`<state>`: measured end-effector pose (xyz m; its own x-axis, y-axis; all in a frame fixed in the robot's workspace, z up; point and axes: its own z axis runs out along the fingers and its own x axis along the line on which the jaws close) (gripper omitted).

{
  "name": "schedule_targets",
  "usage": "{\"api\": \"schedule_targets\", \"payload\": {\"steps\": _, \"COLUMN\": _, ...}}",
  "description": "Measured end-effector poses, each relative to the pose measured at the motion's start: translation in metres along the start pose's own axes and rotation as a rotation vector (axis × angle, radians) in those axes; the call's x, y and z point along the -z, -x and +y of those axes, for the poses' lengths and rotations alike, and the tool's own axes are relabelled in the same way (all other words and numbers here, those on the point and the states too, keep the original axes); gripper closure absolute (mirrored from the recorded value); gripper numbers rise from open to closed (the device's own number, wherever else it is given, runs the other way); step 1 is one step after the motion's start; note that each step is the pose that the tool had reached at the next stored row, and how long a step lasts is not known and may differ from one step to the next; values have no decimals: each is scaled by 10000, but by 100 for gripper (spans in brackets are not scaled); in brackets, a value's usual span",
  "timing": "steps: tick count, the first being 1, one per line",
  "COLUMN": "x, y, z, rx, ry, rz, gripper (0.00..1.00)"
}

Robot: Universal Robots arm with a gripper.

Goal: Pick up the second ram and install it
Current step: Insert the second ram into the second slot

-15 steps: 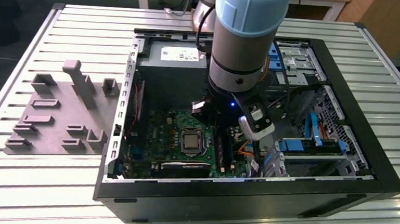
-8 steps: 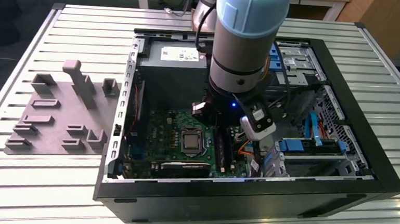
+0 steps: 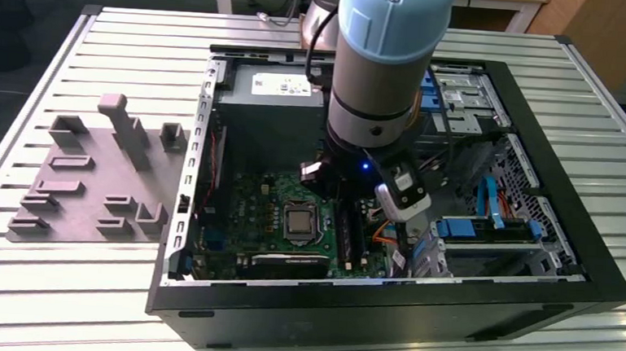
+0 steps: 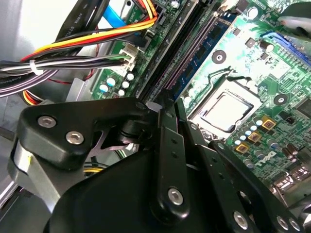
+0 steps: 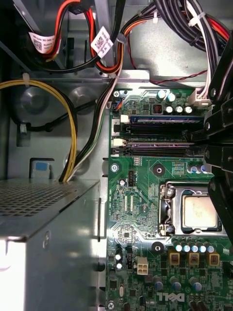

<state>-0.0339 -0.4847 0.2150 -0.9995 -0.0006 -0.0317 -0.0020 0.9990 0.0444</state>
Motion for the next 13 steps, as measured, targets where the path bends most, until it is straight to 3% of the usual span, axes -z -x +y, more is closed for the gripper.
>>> {"api": "schedule_targets", "payload": {"steps": 13, "x": -24, "y": -1, "z": -1, "rx": -1, "ry": 1, "rz": 28, "gripper": 86}}
